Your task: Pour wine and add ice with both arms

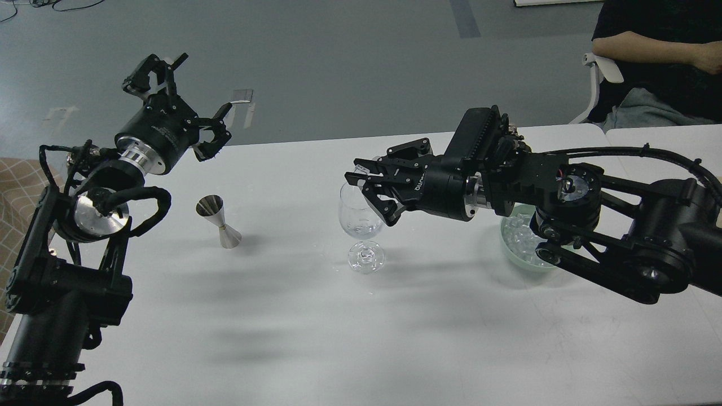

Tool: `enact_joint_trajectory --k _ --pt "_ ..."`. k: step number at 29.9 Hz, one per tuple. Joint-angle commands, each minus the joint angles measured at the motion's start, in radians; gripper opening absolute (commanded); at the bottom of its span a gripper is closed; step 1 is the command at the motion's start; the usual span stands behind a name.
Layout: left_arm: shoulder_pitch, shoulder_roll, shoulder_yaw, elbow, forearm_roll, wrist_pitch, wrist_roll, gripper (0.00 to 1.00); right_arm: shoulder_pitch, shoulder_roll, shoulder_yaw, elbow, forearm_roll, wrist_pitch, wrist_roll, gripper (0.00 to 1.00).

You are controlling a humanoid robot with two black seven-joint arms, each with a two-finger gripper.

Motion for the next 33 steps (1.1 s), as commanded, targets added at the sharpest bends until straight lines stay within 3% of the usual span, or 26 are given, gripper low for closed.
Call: enact_joint_trajectory --k 1,15,26,32,33 --pt "0.000 -0.001 0.000 0.000 0.000 0.000 0.000 0.98 -0.003 0.001 0.000 -0.001 0.002 0.000 0.000 0.08" --pt "0.000 -0.001 0.000 0.000 0.000 0.000 0.000 0.97 -0.003 0.010 0.000 0.001 0.003 0.000 0.000 0.37" --pt "-0.001 -0.001 -0.002 0.000 0.000 0.000 0.000 0.97 0.002 0.007 0.006 0.005 0.006 0.000 0.005 0.71" --pt "-0.001 0.002 -0.002 0.000 -0.001 0.000 0.000 0.97 0.003 0.010 0.029 0.004 0.012 -0.001 0.005 0.79" --pt "-0.001 0.002 -0.002 0.000 -0.001 0.000 0.000 0.98 0.003 0.010 0.052 0.001 0.014 -0.001 0.005 0.84"
